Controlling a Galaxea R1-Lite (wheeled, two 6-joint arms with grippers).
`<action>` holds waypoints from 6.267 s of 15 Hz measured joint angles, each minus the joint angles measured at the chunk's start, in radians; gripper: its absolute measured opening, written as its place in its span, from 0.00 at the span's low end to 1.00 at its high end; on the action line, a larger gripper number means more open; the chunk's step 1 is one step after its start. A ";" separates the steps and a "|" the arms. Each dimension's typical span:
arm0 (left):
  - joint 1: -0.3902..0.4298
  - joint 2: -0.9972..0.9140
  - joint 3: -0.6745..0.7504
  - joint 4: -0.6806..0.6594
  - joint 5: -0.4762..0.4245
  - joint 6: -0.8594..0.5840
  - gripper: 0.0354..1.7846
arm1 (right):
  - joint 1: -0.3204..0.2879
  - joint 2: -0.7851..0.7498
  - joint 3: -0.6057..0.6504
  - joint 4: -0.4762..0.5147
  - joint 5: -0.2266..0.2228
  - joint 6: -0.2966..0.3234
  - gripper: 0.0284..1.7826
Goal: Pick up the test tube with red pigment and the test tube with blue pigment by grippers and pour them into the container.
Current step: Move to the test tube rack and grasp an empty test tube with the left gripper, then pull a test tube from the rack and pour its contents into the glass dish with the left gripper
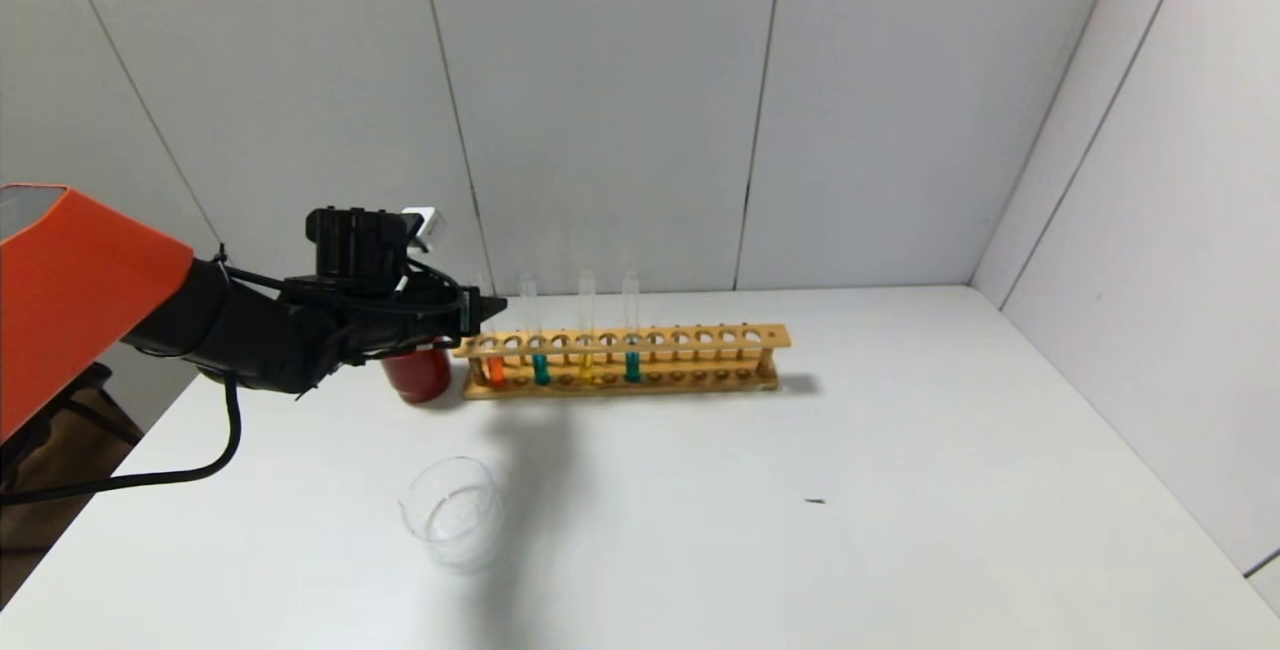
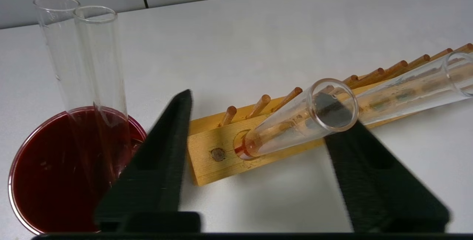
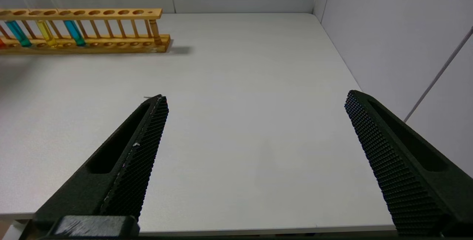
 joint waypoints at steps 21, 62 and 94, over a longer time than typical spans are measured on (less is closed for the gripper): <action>-0.090 -0.431 -0.024 0.232 0.100 0.112 0.17 | 0.001 0.000 0.000 0.000 0.000 0.000 0.98; 0.134 -0.351 0.943 -0.767 -0.167 1.485 0.17 | 0.000 0.000 0.000 0.000 0.000 0.000 0.98; 0.131 -0.220 0.789 -0.613 -0.246 2.045 0.17 | 0.000 0.000 0.000 0.000 0.000 0.000 0.98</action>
